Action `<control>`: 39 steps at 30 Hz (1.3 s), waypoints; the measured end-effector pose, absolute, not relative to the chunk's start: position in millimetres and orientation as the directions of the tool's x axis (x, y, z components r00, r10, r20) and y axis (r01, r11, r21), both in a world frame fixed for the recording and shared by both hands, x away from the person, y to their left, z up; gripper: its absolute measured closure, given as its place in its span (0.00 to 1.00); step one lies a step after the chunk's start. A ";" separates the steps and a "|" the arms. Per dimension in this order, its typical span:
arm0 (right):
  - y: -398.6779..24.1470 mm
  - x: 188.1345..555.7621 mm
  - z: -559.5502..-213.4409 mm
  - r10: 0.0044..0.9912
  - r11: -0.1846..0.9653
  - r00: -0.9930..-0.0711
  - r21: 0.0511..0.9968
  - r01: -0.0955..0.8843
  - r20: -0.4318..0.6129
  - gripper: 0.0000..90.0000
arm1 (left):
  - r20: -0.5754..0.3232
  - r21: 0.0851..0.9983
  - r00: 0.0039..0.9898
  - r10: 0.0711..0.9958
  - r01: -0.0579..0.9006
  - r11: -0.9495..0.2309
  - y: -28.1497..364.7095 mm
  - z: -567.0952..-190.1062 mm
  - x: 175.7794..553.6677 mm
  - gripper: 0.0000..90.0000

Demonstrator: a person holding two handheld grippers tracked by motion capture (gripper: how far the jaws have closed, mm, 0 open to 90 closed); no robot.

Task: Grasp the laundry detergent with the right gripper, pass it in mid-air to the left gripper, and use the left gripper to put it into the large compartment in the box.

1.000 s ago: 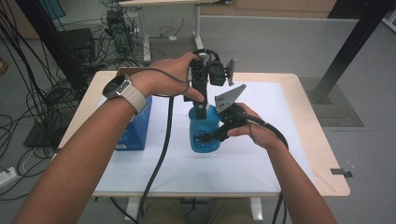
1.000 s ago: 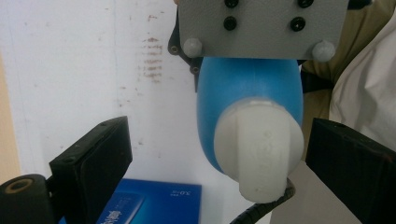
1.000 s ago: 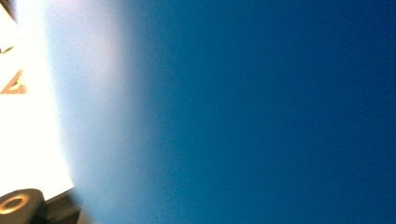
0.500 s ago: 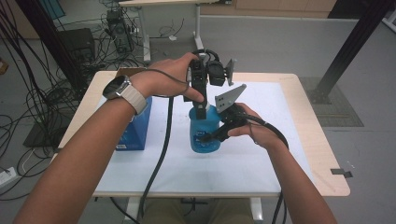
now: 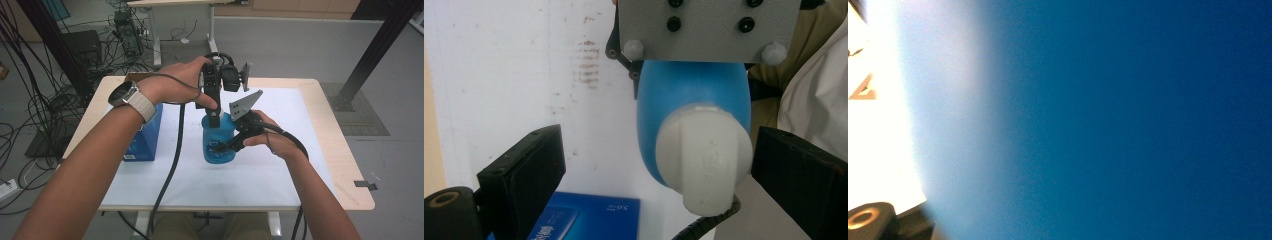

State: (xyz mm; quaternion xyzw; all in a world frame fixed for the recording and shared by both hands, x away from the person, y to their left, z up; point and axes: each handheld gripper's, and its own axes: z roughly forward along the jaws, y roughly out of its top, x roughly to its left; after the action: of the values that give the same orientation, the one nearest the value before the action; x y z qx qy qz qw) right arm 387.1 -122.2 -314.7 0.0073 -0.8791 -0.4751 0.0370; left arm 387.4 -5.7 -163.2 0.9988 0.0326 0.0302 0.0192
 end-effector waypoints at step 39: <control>-120.3 387.3 -315.6 -0.053 0.552 -0.997 0.833 0.024 0.064 0.49 | 0.065 0.047 0.995 0.069 0.066 -0.997 -1.7 -164.6 387.3 0.08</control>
State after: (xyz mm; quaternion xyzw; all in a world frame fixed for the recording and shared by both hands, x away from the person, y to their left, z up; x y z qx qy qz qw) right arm 387.3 -120.3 -315.6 0.0080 -0.8801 -0.4730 0.0407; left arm 387.3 -1.7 -164.6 0.9986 0.0338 0.0334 0.0222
